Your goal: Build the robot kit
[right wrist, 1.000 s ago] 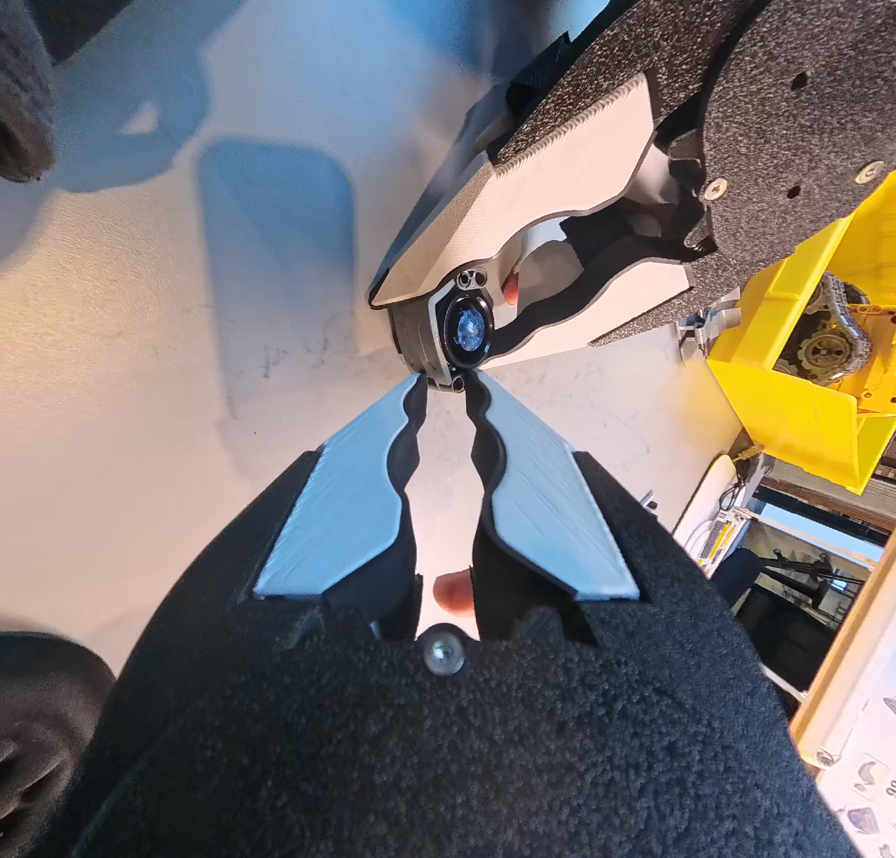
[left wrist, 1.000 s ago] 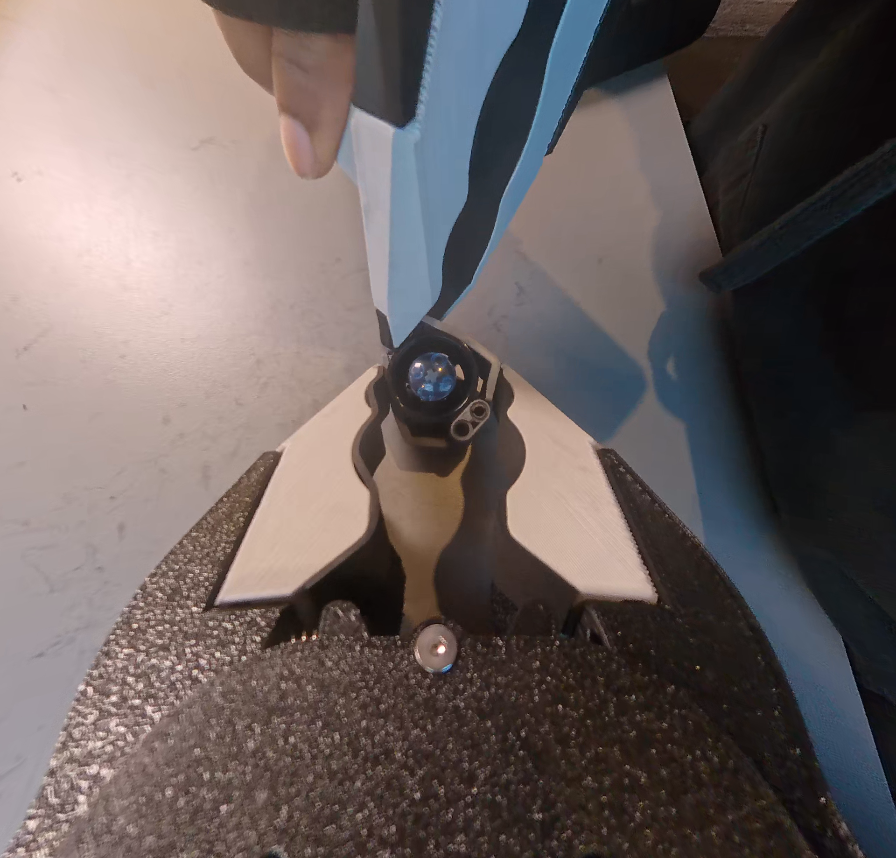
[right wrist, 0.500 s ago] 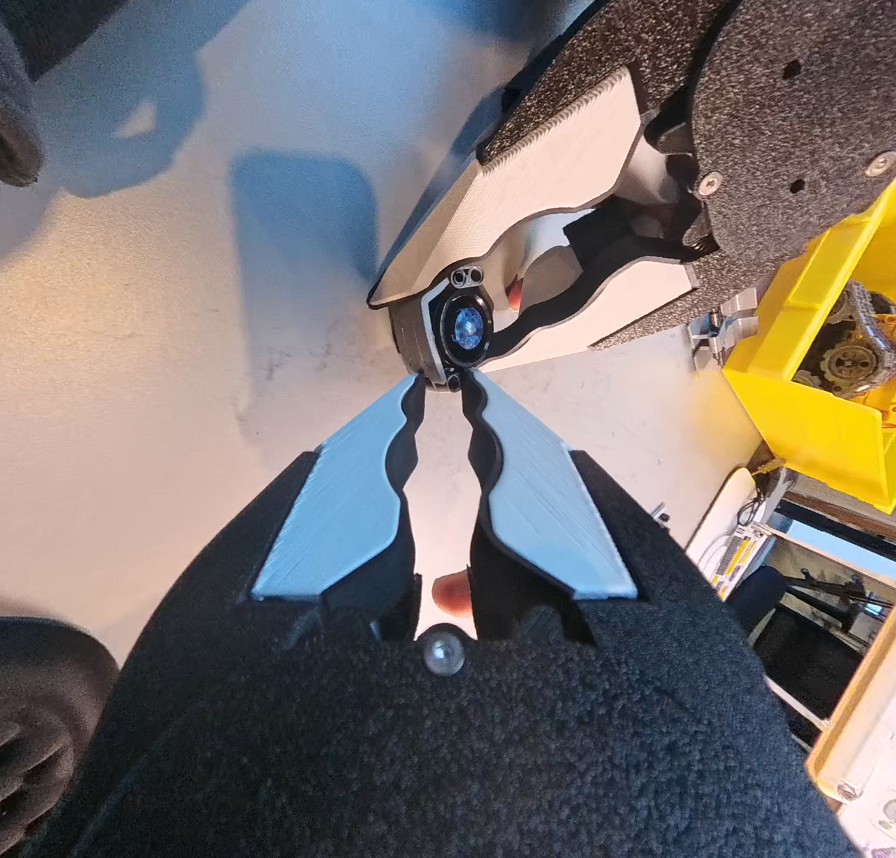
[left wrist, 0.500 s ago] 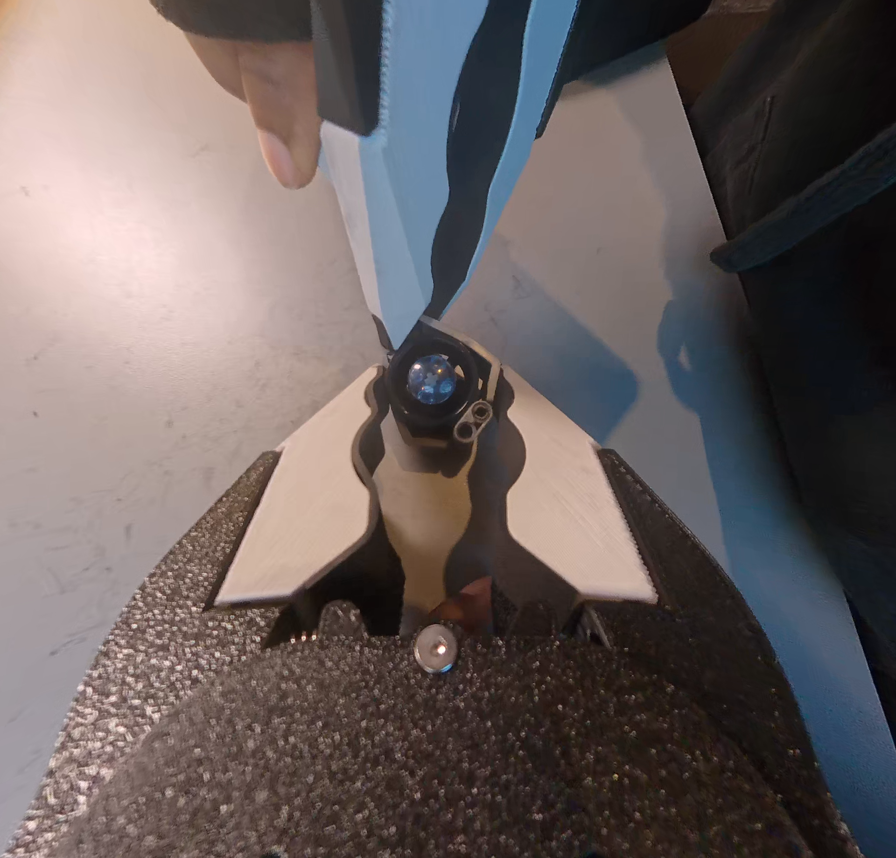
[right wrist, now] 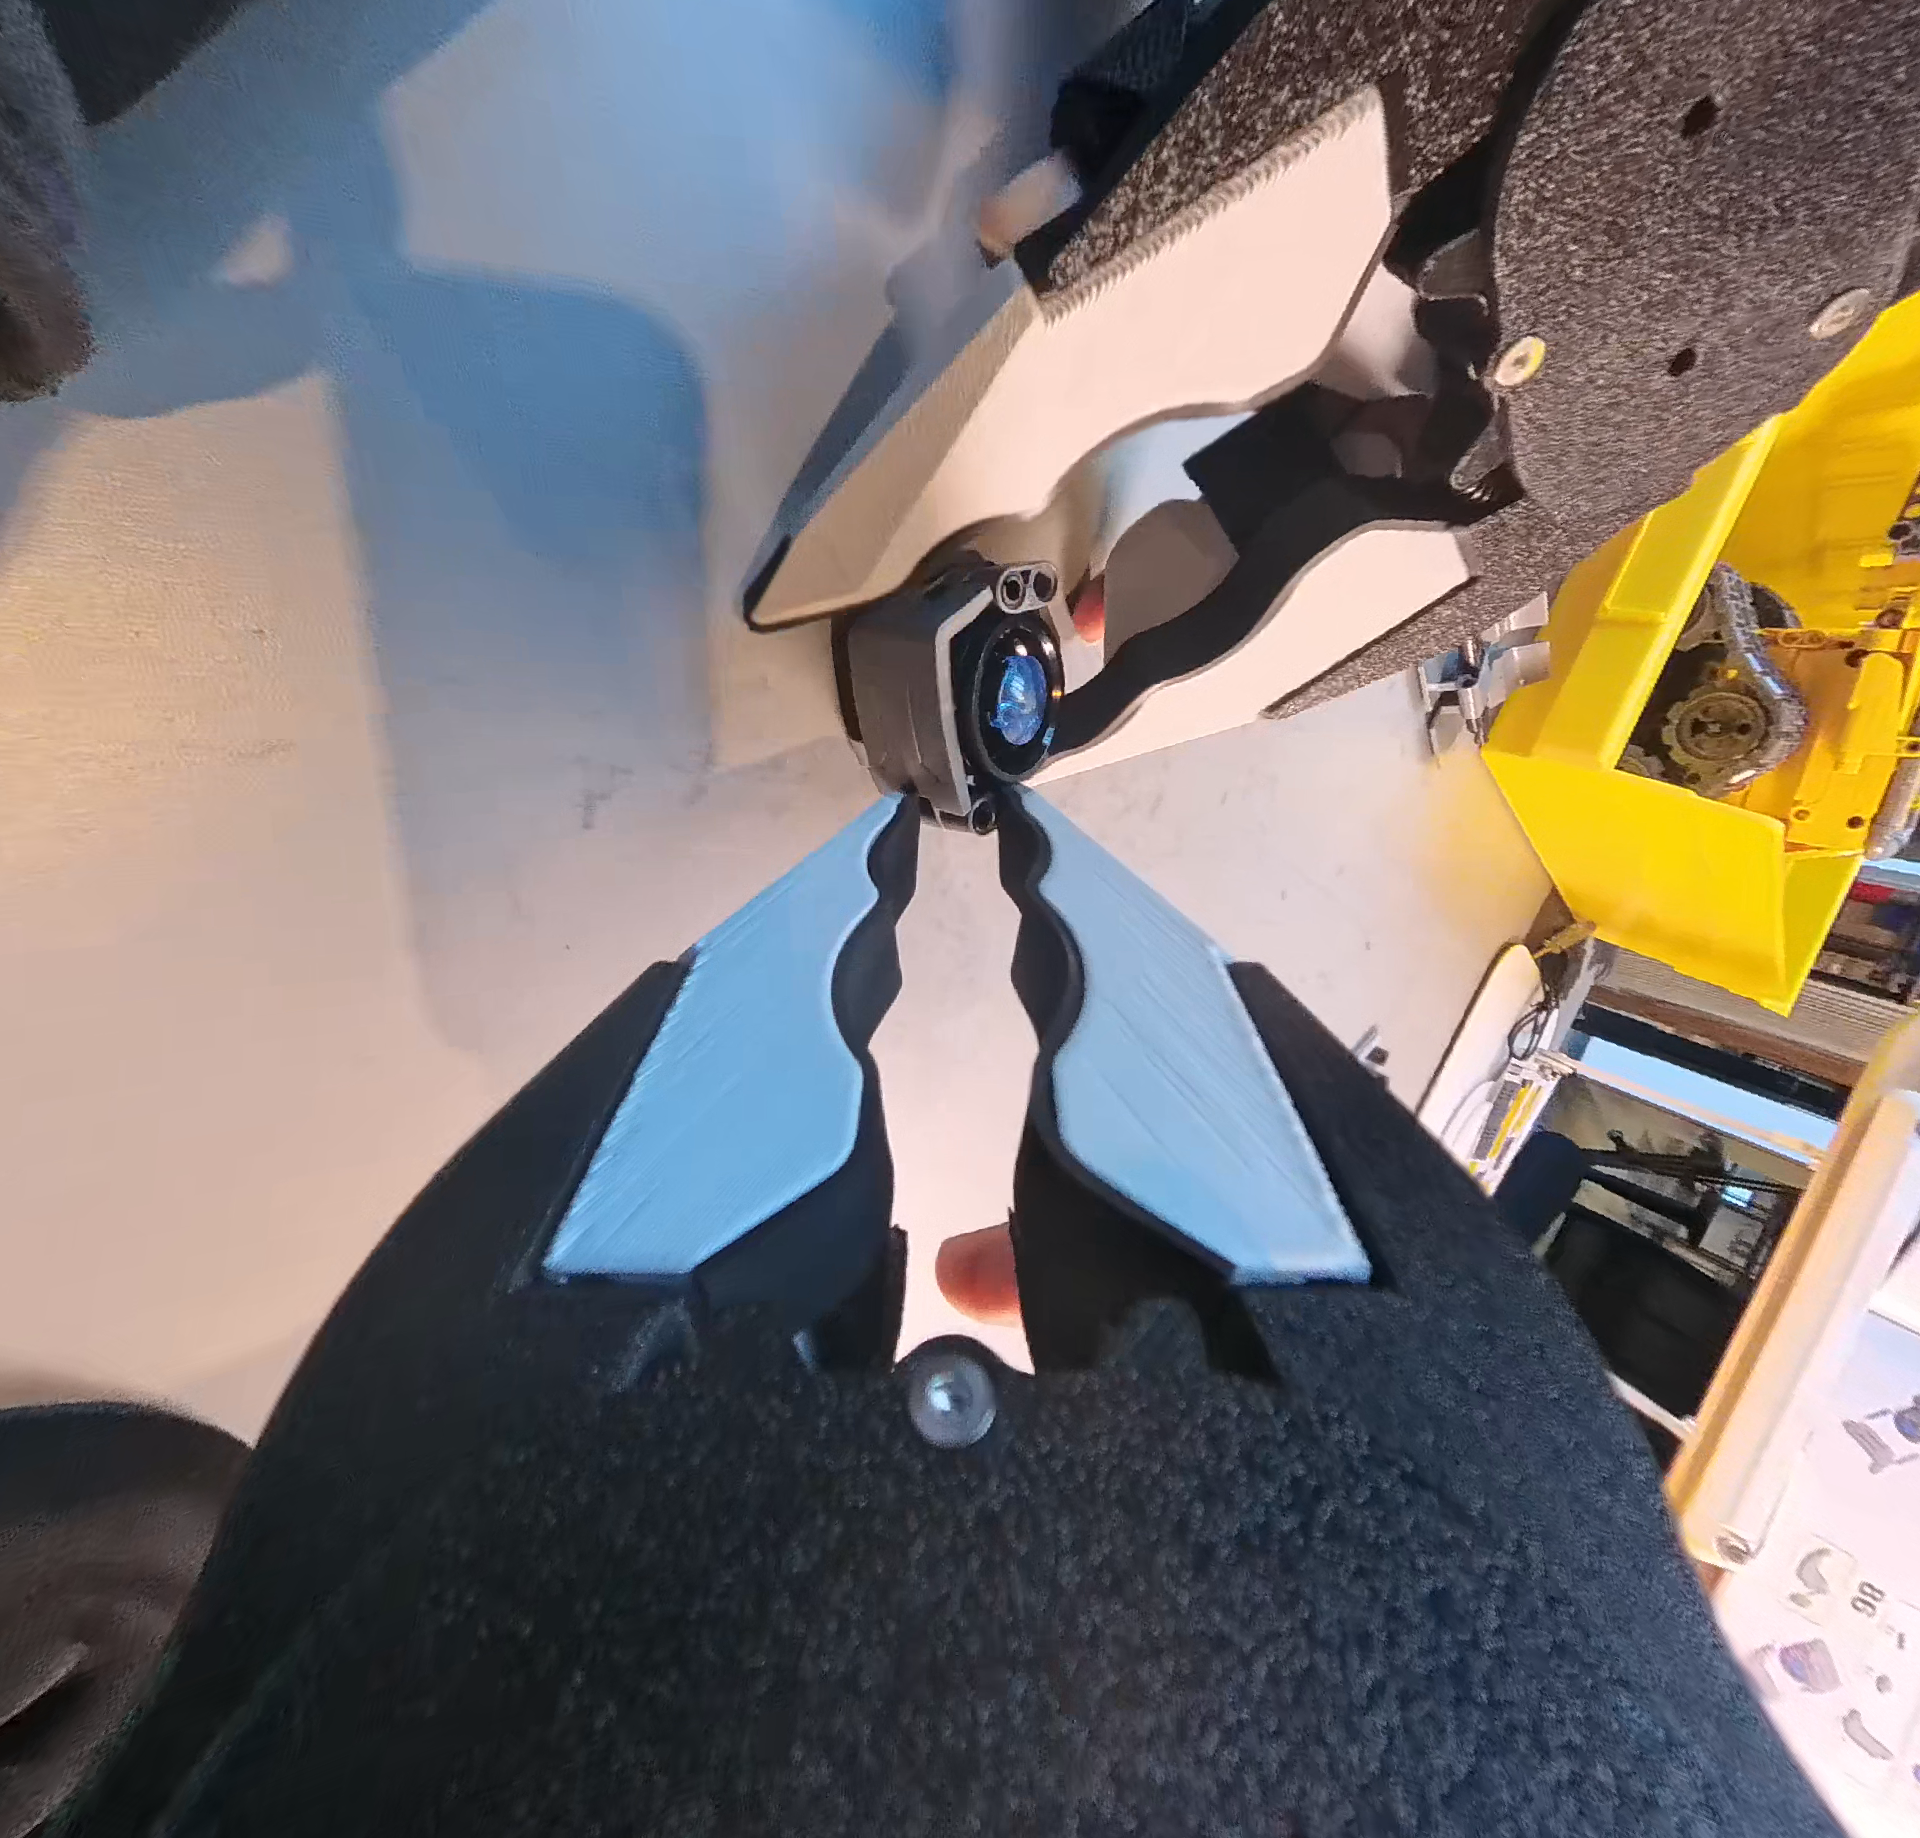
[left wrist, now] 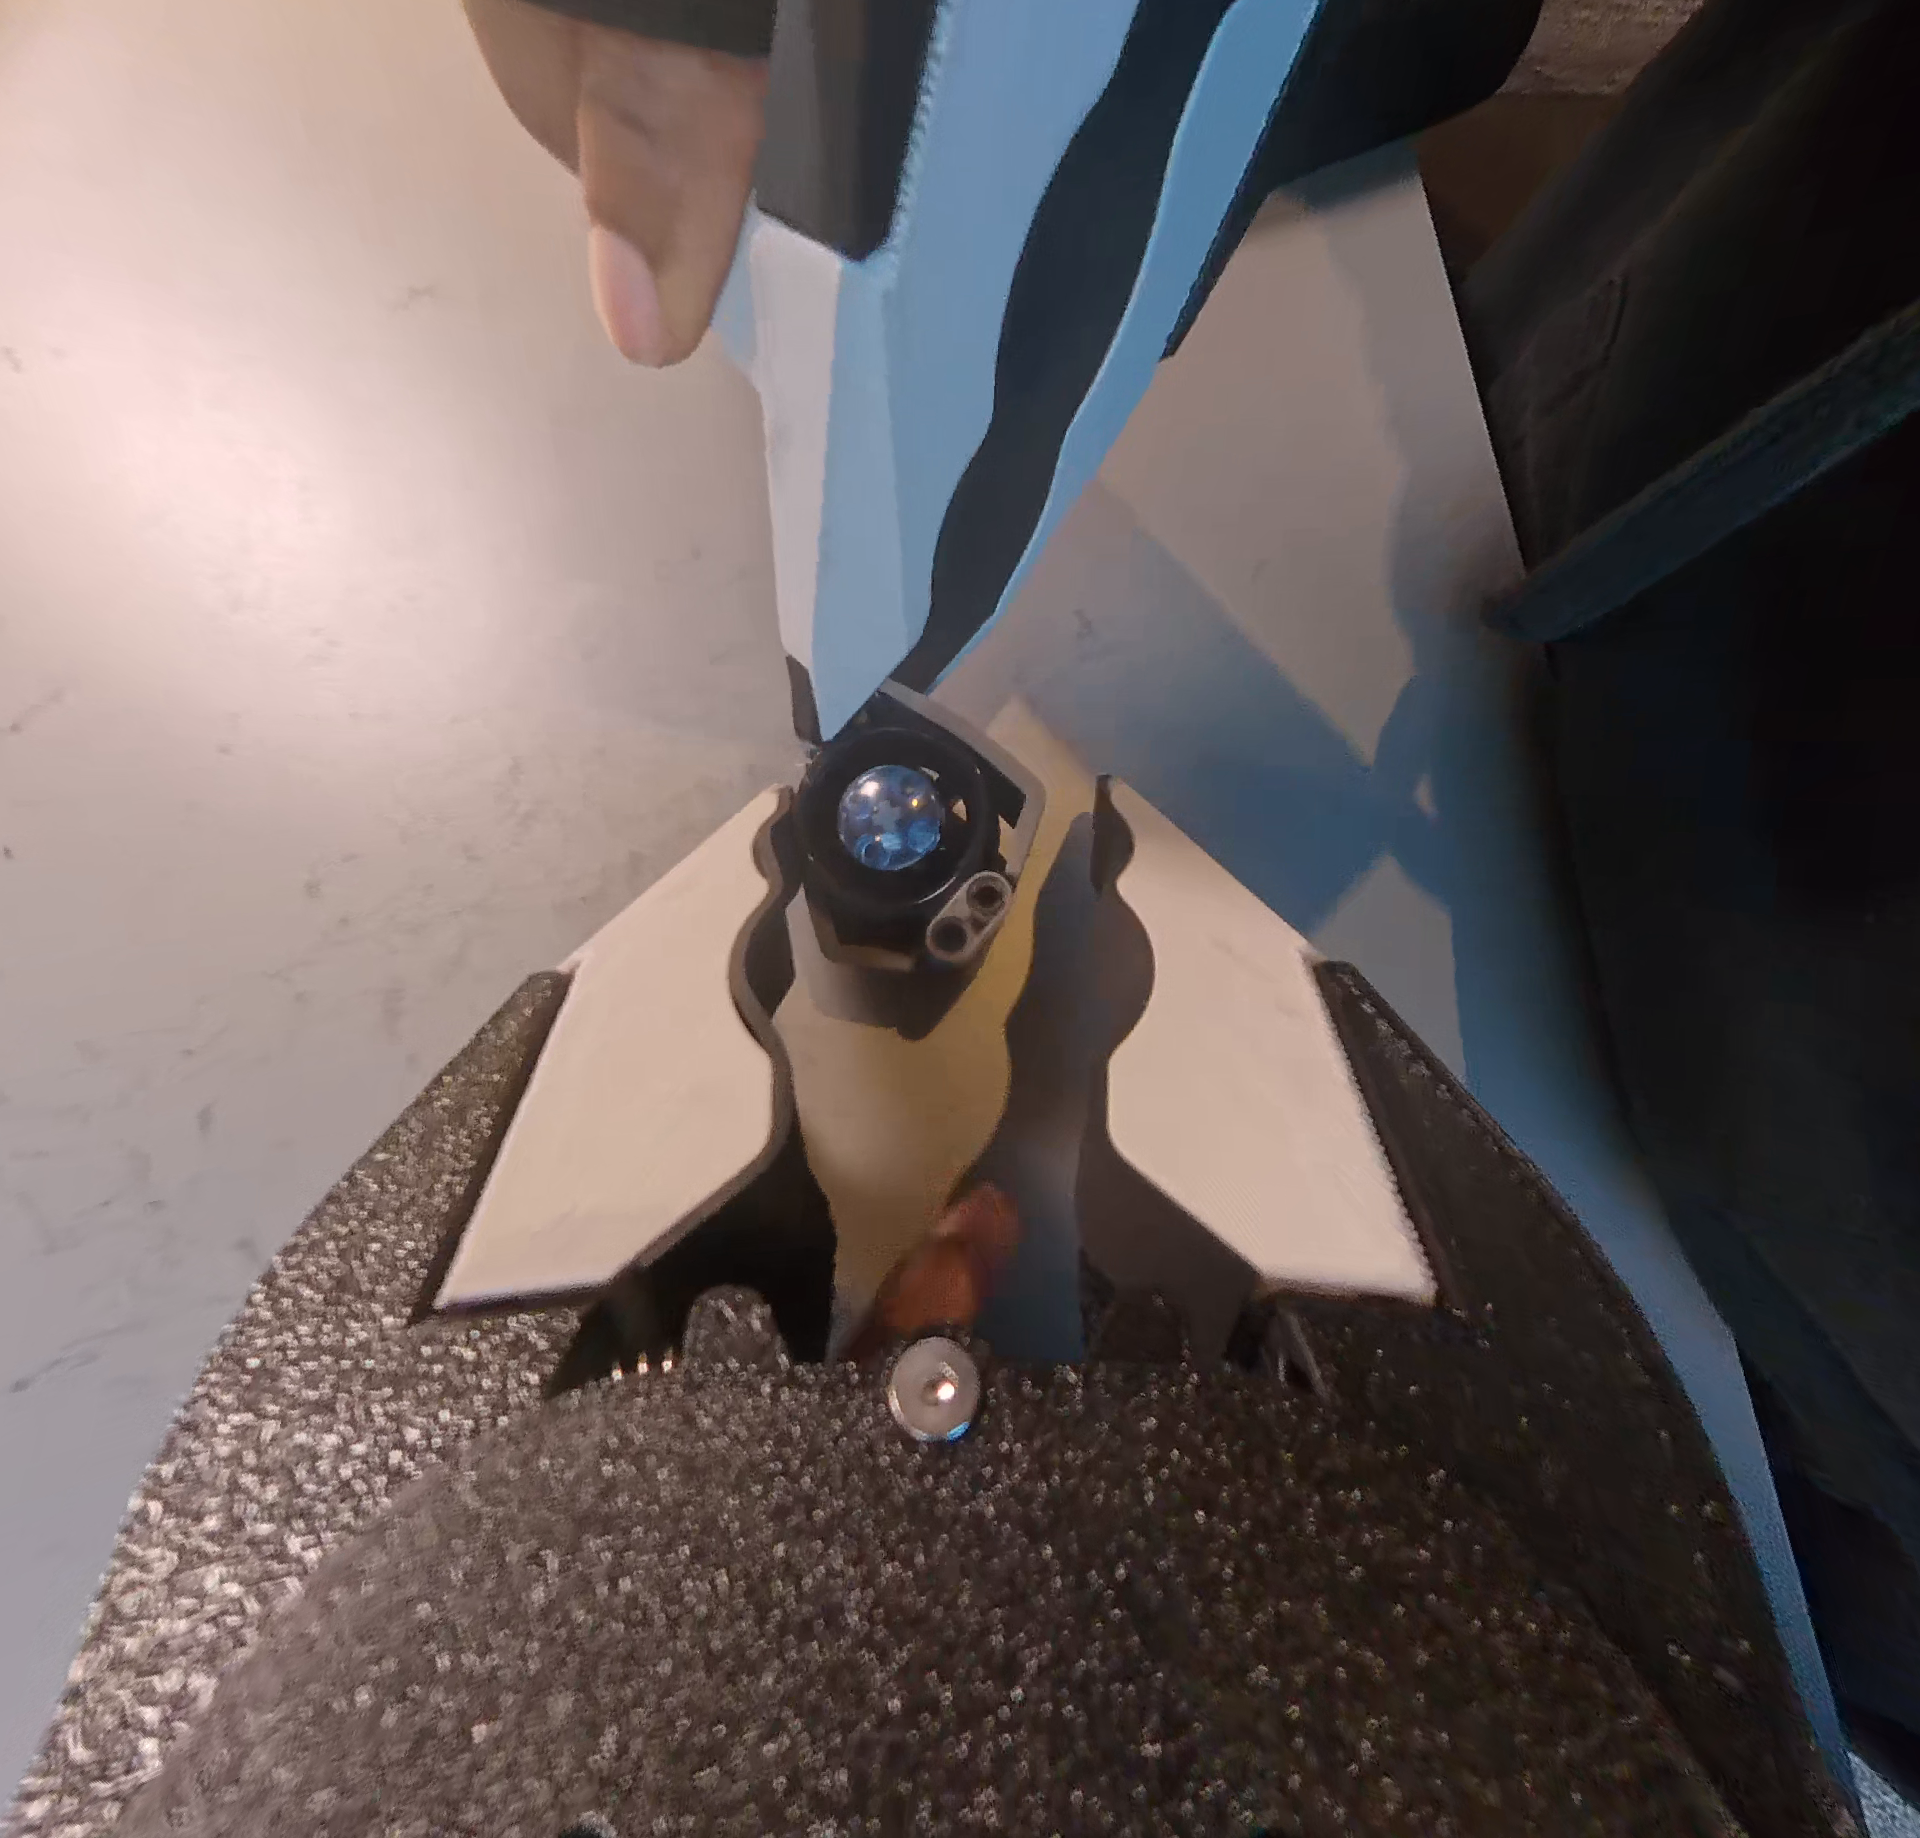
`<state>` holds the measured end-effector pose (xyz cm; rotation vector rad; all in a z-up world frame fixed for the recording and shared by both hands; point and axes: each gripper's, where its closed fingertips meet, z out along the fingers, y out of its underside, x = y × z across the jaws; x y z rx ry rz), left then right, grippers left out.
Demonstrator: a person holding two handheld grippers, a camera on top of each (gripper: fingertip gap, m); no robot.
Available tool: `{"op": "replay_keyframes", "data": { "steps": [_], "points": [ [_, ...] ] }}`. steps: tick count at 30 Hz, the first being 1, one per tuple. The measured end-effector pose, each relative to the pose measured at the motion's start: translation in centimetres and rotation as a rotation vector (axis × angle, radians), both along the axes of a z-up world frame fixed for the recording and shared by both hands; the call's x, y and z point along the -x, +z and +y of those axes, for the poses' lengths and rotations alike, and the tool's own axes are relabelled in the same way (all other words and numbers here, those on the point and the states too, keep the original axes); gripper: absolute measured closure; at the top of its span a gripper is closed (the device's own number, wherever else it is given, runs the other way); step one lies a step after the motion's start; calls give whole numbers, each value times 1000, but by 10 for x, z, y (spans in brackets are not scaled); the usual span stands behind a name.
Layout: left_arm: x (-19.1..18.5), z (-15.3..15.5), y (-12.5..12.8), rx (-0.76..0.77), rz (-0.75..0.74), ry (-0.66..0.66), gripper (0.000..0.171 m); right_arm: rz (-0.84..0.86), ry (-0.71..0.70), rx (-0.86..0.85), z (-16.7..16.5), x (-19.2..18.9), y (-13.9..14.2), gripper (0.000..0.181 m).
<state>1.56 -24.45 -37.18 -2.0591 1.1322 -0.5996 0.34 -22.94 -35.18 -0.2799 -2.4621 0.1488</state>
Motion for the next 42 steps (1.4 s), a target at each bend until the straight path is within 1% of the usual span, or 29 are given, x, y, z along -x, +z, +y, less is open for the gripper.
{"op": "replay_keyframes", "data": {
  "steps": [3, 8, 10, 13, 23, 25, 26, 27, 28, 29, 30, 32, 33, 35, 36, 38, 40, 42],
  "points": [
    [4, 3, -1, -14, 14, 45, 124, 15, 5, -40, -1, 0, 1, 166],
    [5, 3, -1, -24, 25, 70, 127, 15, 3, -83, -2, 0, 1, 166],
    [5, 1, -3, -16, 32, 64, 126, 20, 9, -103, -3, 0, 1, 167],
    [5, 0, -6, -49, 68, 43, 126, 17, 23, -141, -6, 0, 2, 167],
    [5, -2, -6, -50, 69, 25, 127, 38, -2, -134, -9, 0, 2, 167],
    [5, -2, -6, -60, 73, 22, 128, 33, -5, -99, -9, 0, 2, 167],
    [4, -2, -5, -74, 79, 15, 128, 24, 0, -50, -9, -1, 3, 167],
    [4, -2, -5, -97, 88, 3, 129, 17, -22, 37, -9, -2, 4, 167],
    [3, -2, -4, -120, 96, 0, 129, 4, -75, 162, -11, -3, 6, 167],
    [3, -2, -3, -154, 113, -6, 129, -13, -143, 310, -13, -4, 10, 166],
    [3, -1, -2, -192, 133, -15, 129, -29, -218, 463, -12, -5, 15, 160],
    [3, 1, 0, -268, 176, -19, 129, -77, -405, 726, -2, -6, 22, 152],
    [4, 3, 2, -318, 206, -20, 129, -103, -472, 865, 0, -8, 25, 149],
    [10, 12, 8, -444, 297, -6, 128, -135, -573, 1101, 1, -9, 31, 145],
    [12, 16, 13, -513, 337, 5, 128, -131, -596, 1199, 2, -9, 35, 145],
    [17, 23, 25, -637, 397, 33, 128, -95, -634, 1342, 7, -7, 44, 149],
    [20, 28, 38, -749, 449, 62, 128, -36, -652, 1388, 13, -2, 47, 149],
    [22, 32, 48, -849, 508, 78, 128, 23, -643, 1413, 15, 5, 53, 142]
  ]
}}
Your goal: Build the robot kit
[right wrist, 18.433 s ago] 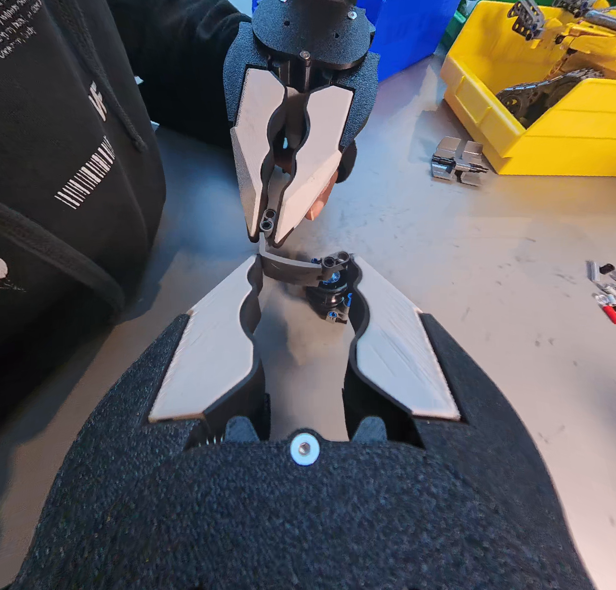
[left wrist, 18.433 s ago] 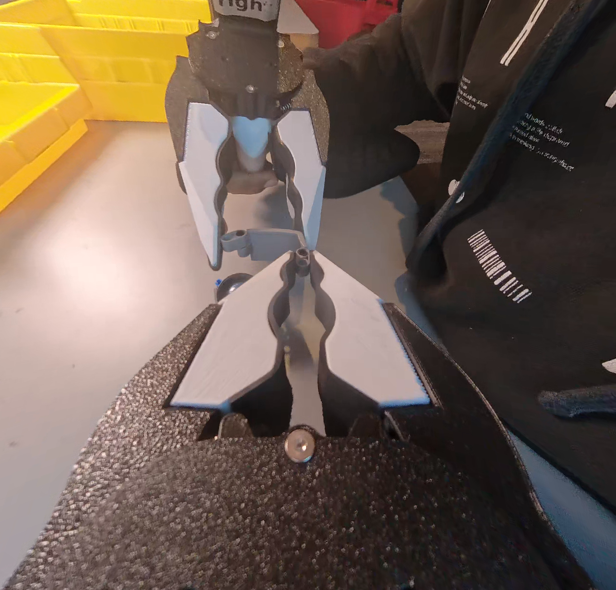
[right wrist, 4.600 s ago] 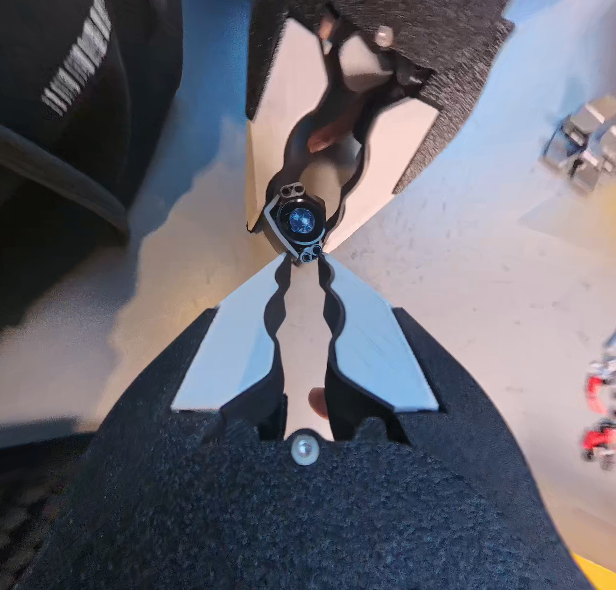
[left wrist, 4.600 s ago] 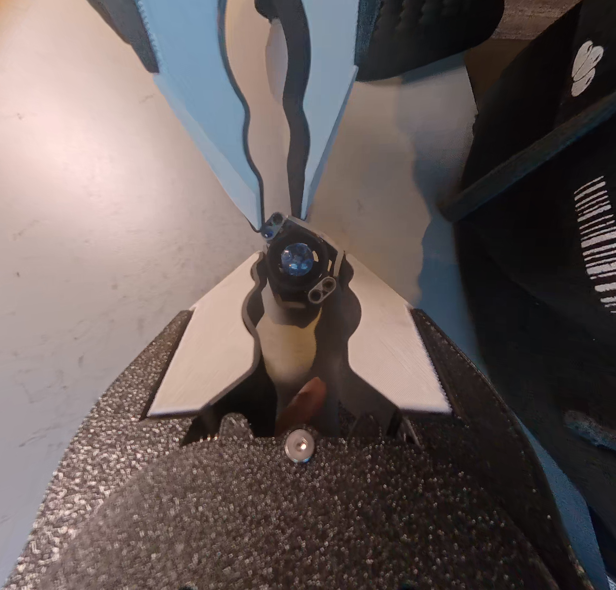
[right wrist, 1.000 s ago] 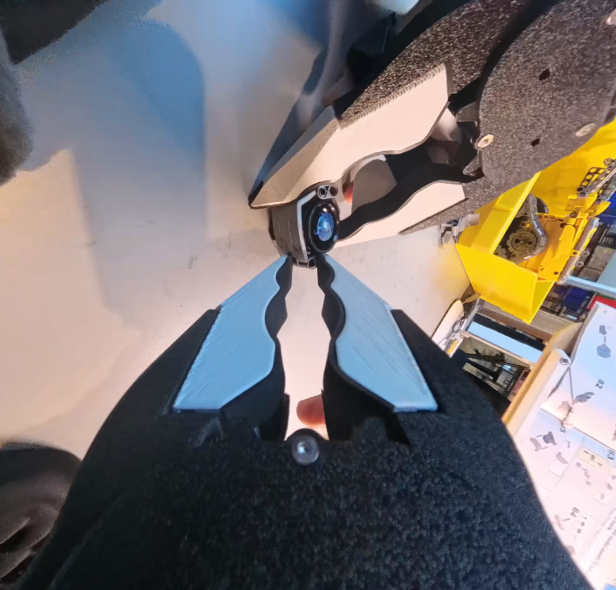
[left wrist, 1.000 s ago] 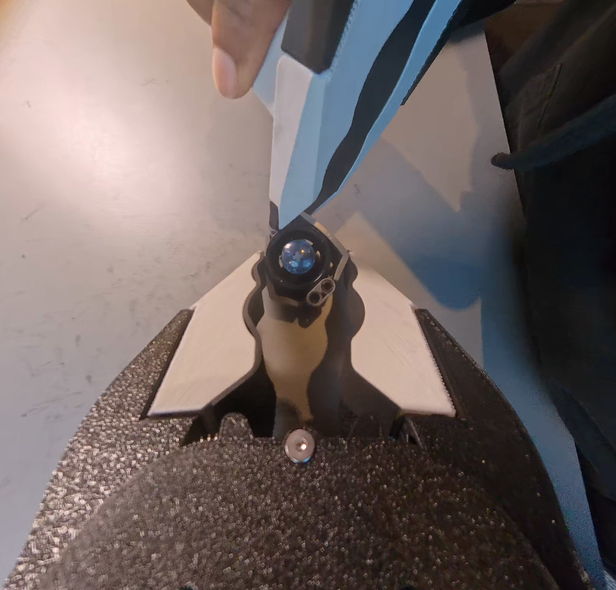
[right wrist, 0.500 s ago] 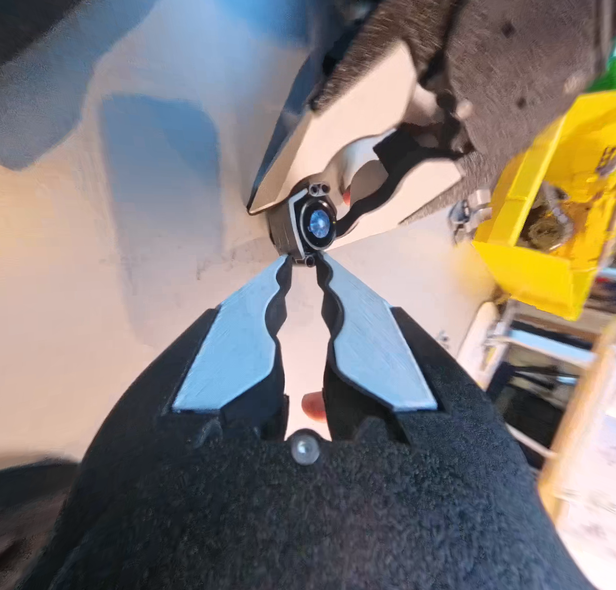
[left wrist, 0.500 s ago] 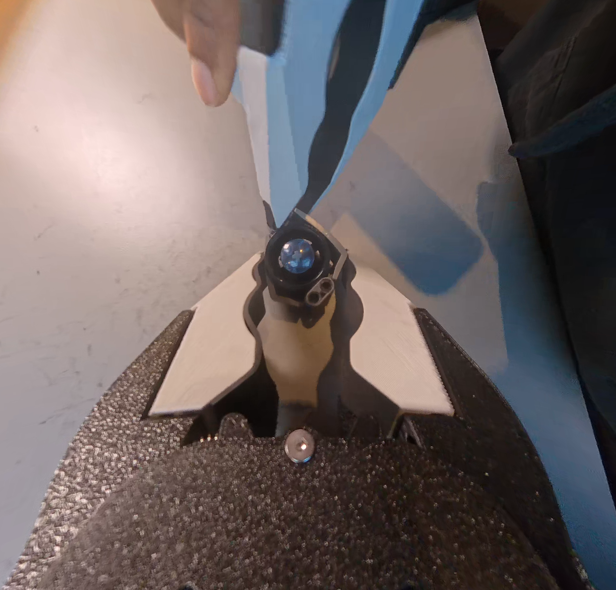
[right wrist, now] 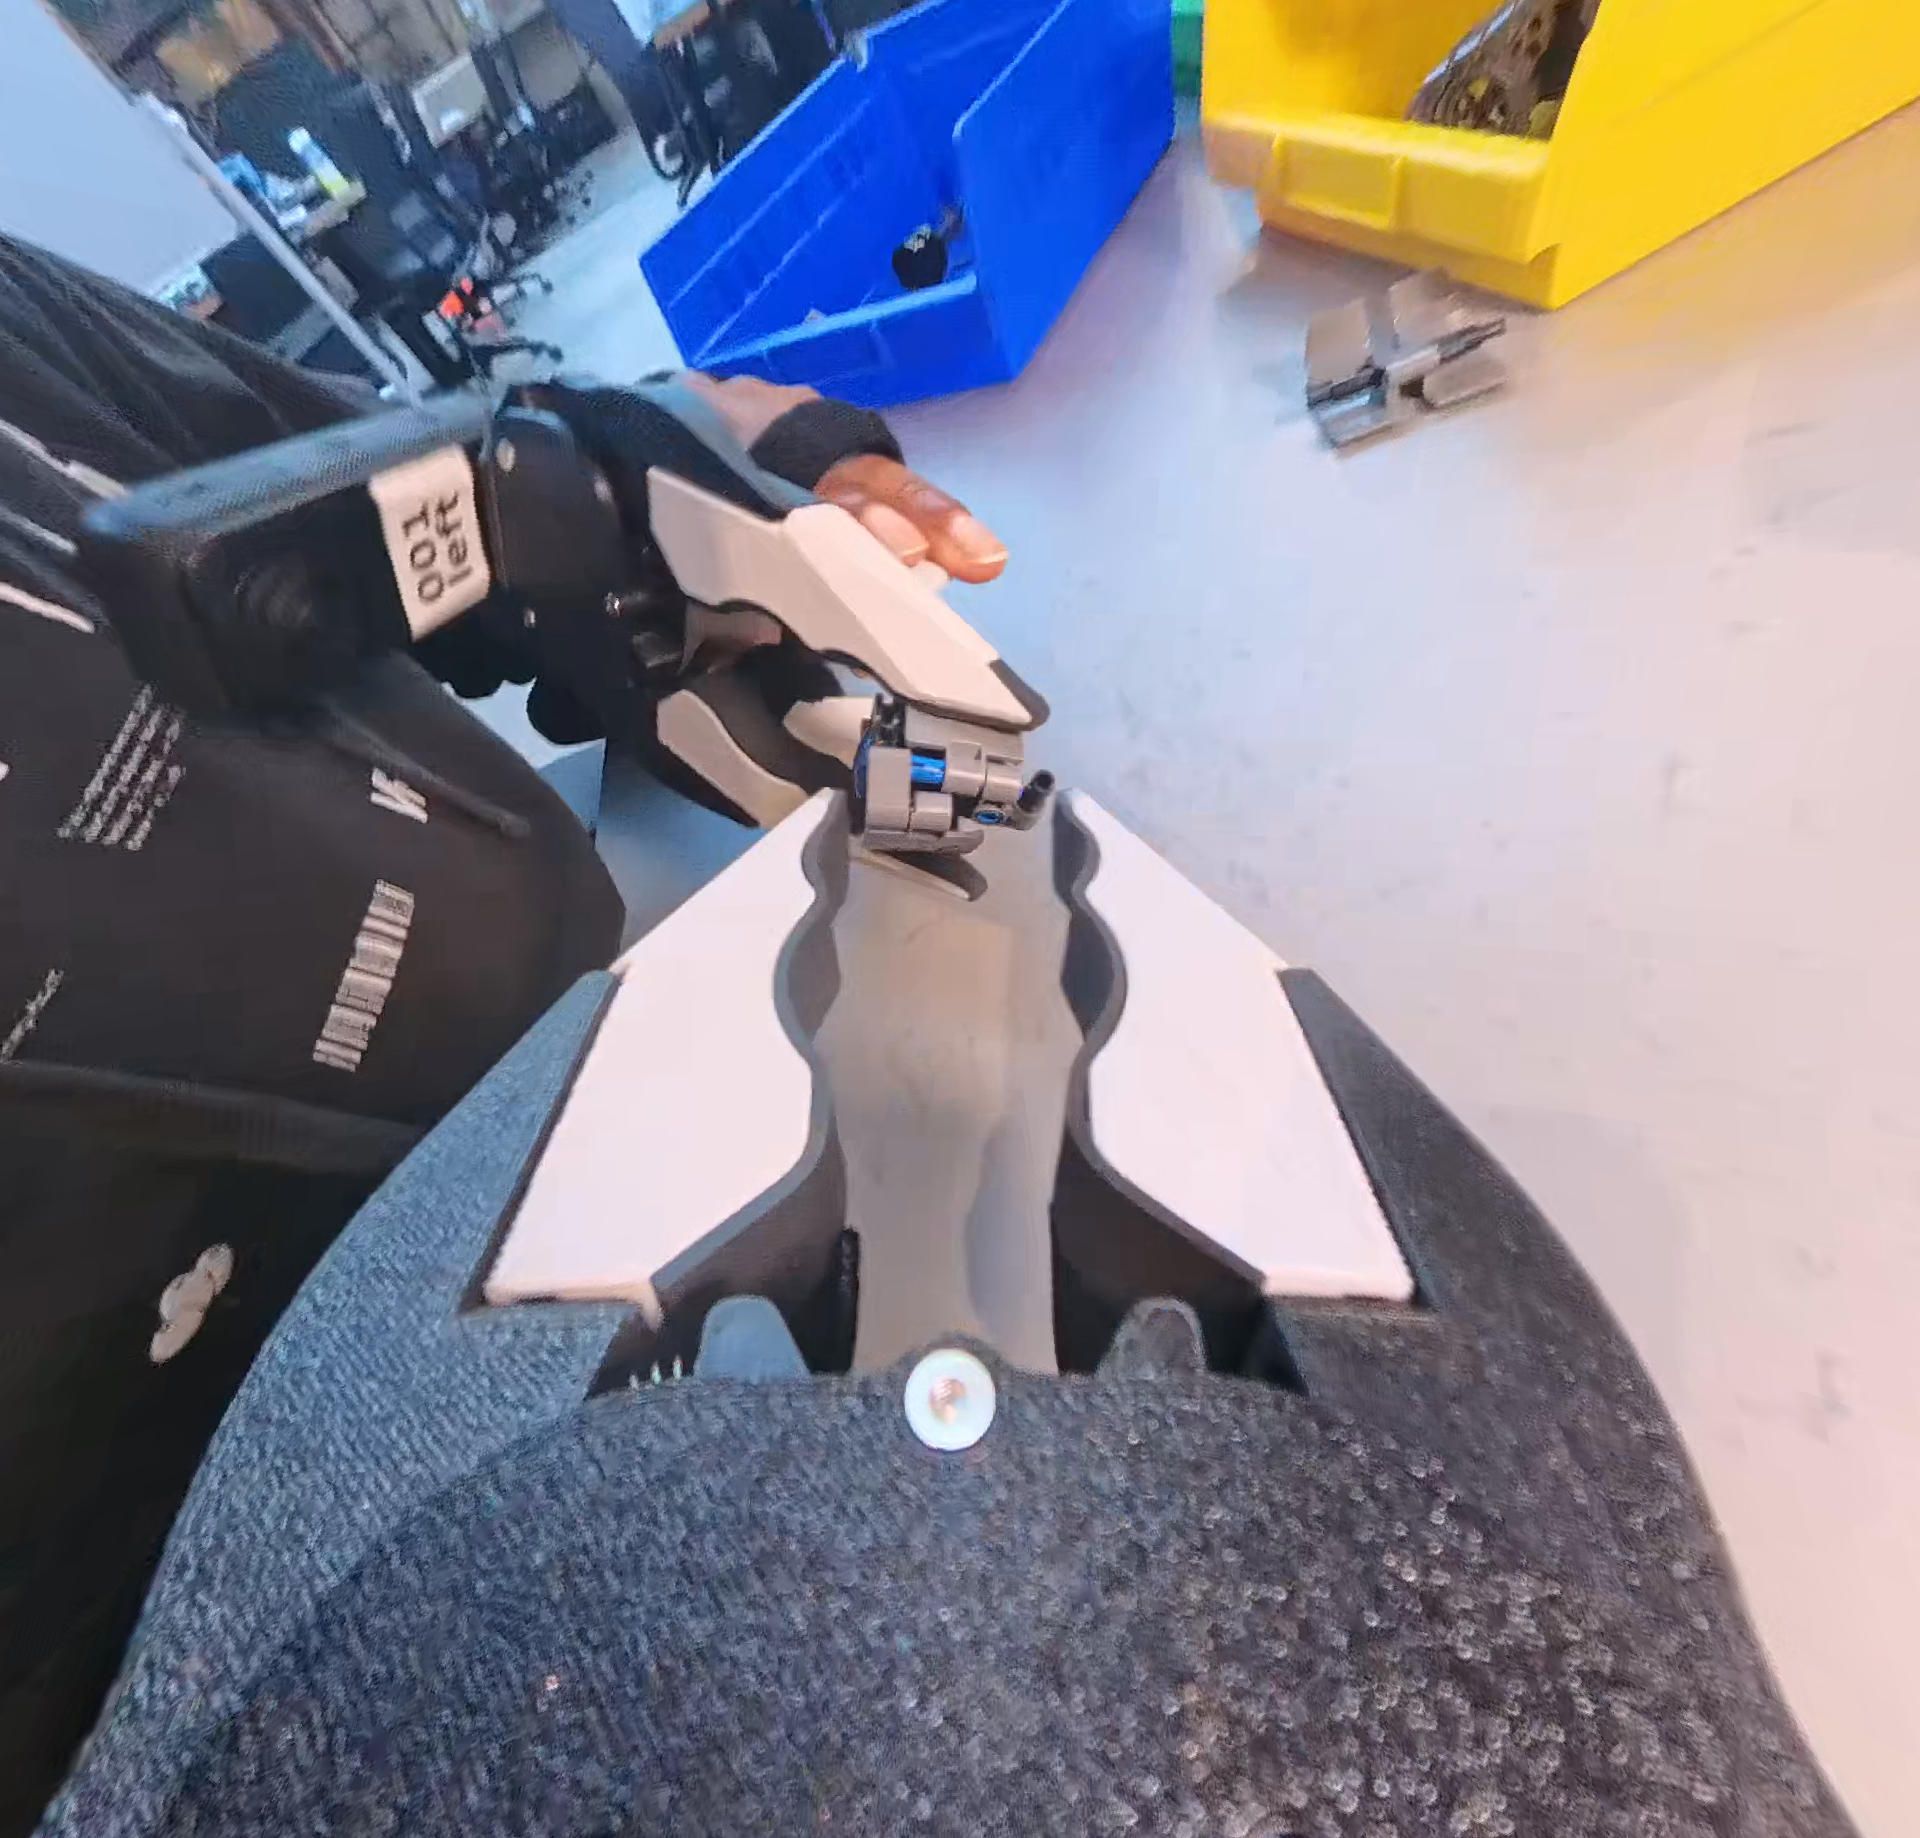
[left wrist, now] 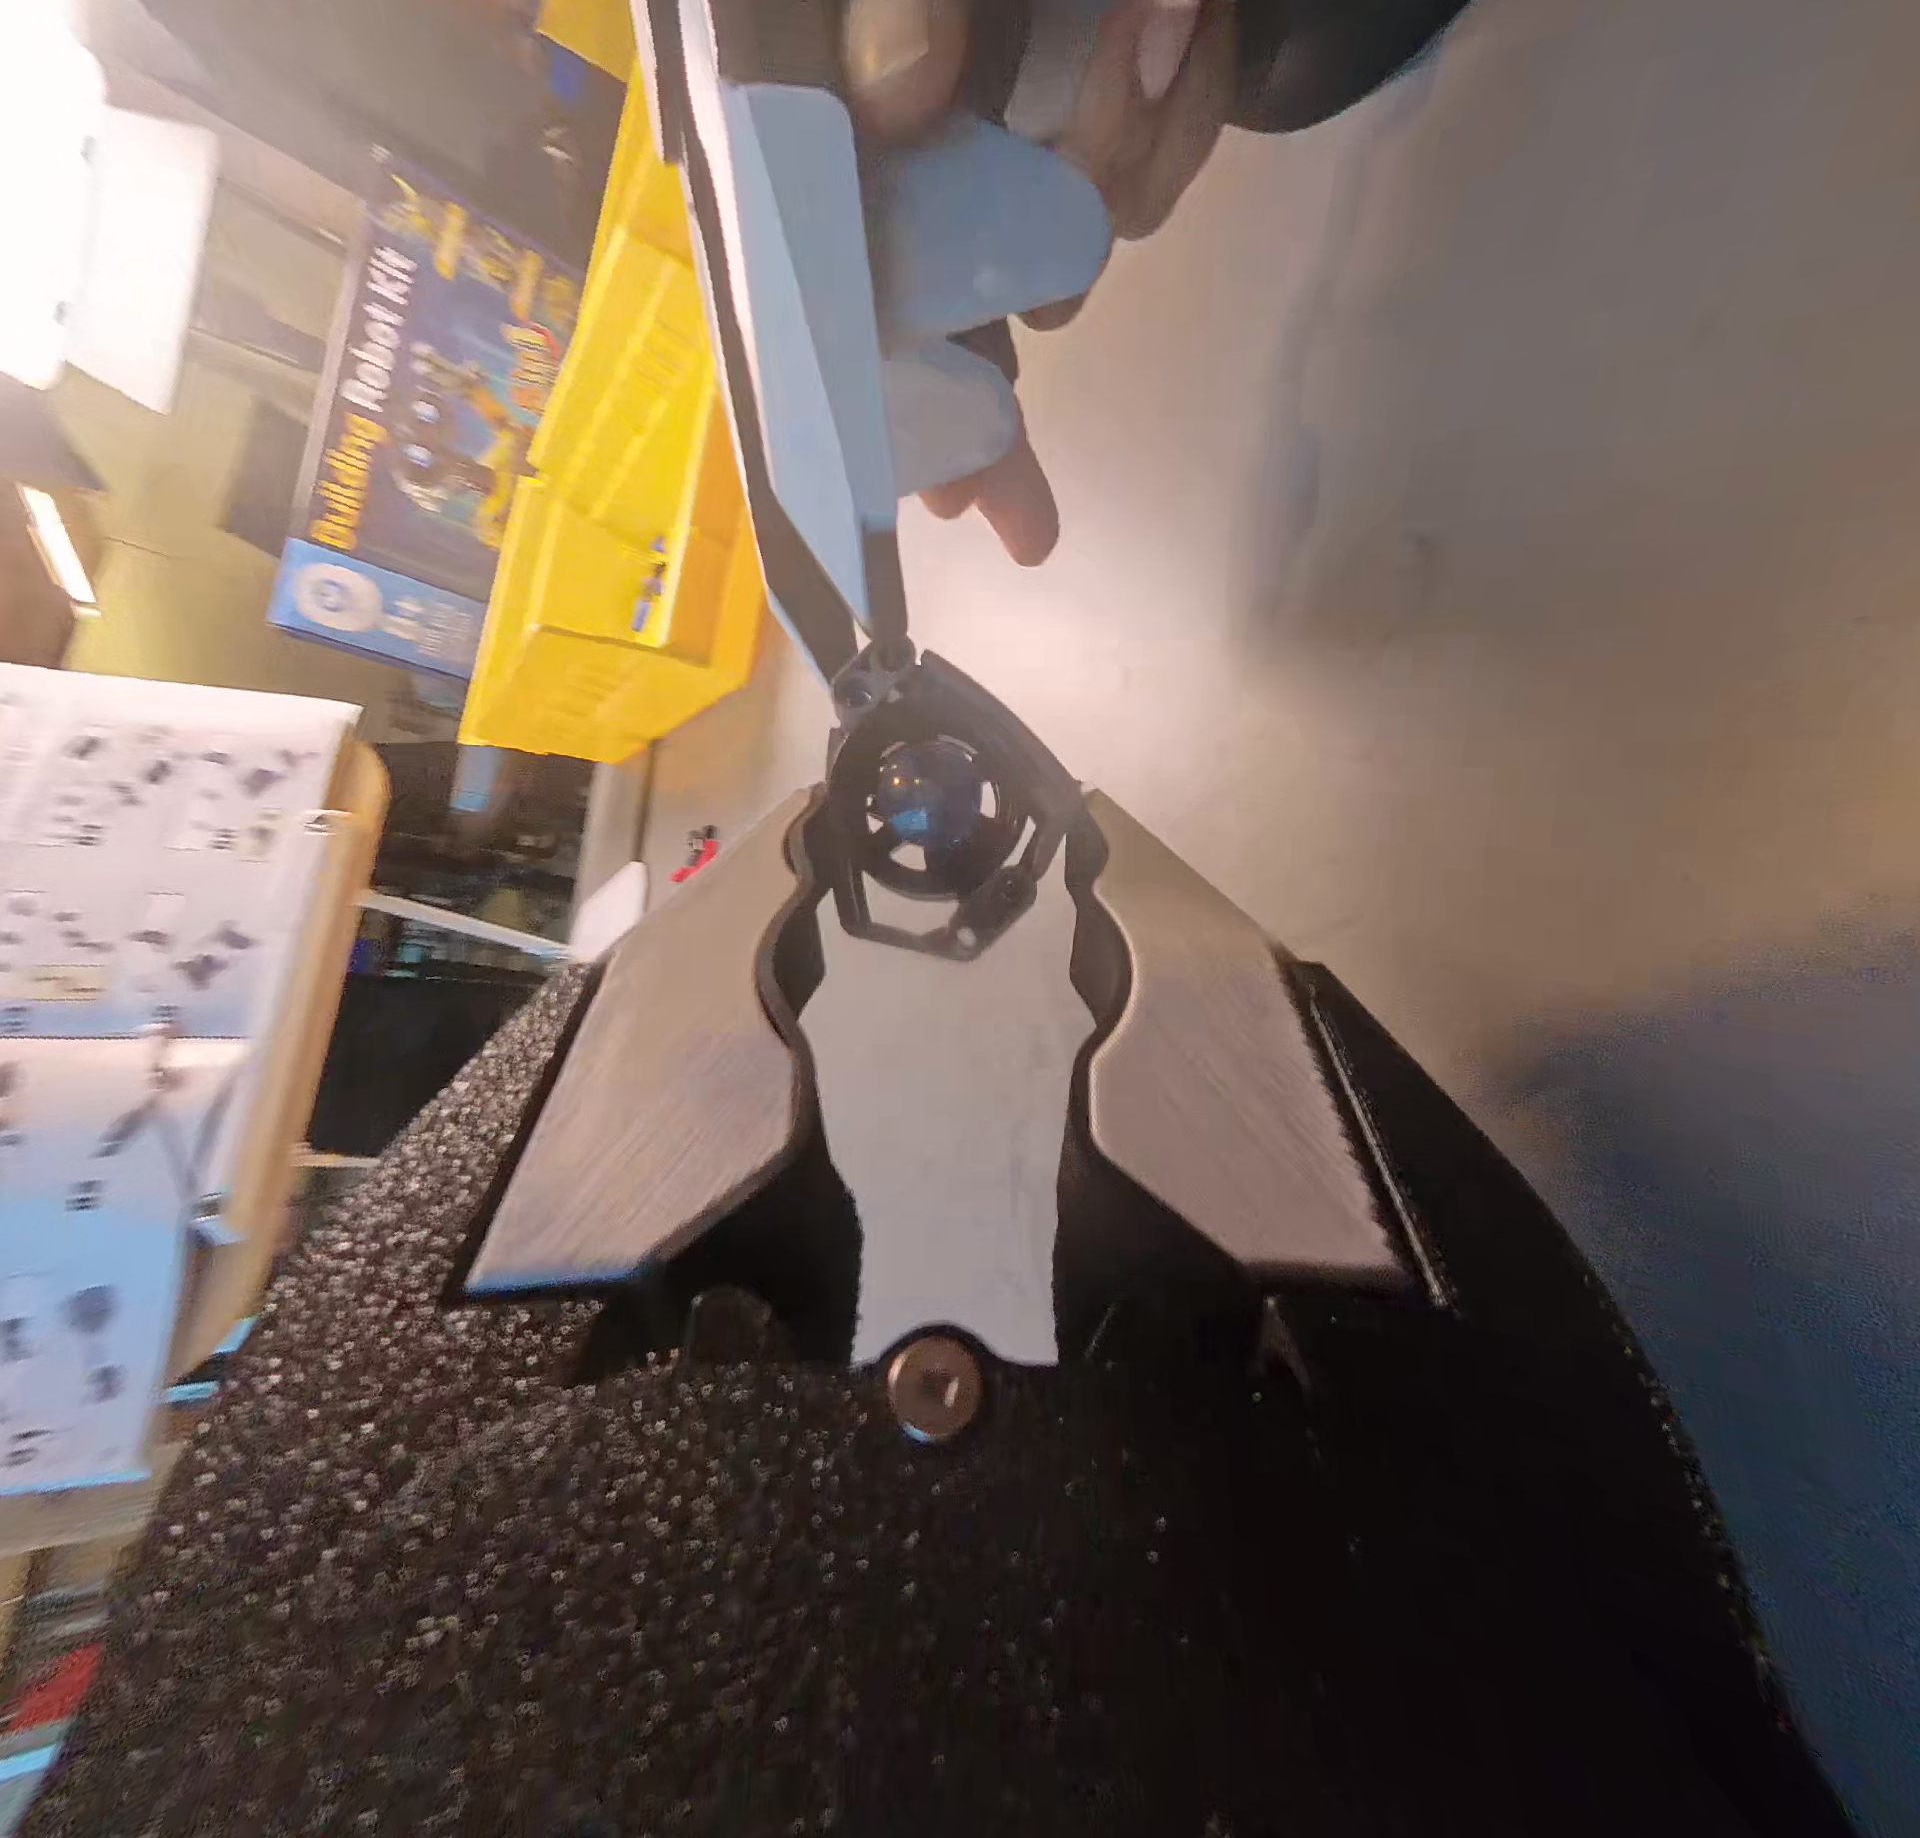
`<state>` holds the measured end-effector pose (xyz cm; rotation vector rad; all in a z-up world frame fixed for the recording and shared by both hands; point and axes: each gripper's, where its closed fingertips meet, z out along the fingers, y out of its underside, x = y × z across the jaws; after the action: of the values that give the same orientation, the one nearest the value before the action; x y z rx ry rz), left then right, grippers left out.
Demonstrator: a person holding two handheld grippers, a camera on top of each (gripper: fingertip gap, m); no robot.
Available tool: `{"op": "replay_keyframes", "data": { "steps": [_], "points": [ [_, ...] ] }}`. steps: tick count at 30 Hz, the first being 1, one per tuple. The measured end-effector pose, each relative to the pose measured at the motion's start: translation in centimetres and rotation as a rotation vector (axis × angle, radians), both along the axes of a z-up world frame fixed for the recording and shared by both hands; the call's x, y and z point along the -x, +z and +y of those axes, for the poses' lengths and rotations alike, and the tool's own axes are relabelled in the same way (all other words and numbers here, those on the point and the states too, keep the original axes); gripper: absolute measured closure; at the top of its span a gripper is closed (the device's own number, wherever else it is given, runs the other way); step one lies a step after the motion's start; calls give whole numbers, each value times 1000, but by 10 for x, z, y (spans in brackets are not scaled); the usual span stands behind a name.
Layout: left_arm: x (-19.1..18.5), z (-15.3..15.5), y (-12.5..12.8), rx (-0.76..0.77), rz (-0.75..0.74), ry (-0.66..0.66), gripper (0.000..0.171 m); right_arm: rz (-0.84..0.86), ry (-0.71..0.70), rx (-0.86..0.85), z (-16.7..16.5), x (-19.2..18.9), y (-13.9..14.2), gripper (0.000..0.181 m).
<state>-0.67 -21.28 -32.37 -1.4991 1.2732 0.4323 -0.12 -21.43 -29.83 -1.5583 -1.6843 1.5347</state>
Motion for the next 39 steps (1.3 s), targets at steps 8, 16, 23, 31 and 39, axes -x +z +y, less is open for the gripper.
{"op": "replay_keyframes", "data": {
  "steps": [8, 16, 23, 31, 39],
  "points": [
    [7, 4, 17, -176, 111, 41, 128, 84, 17, -16, -7, 19, 7, 142],
    [11, 4, 25, -120, -77, 23, 120, 224, 33, -175, -6, 21, 20, 143],
    [14, -4, 46, 351, -818, -122, 105, 393, 12, -443, 4, 20, 37, 143],
    [11, -2, 42, 348, -803, -127, 131, 442, 56, -388, -5, 27, 41, 143],
    [13, 1, 27, 368, -705, -49, 132, 368, 45, -315, -2, 27, 28, 143]
  ]
}}
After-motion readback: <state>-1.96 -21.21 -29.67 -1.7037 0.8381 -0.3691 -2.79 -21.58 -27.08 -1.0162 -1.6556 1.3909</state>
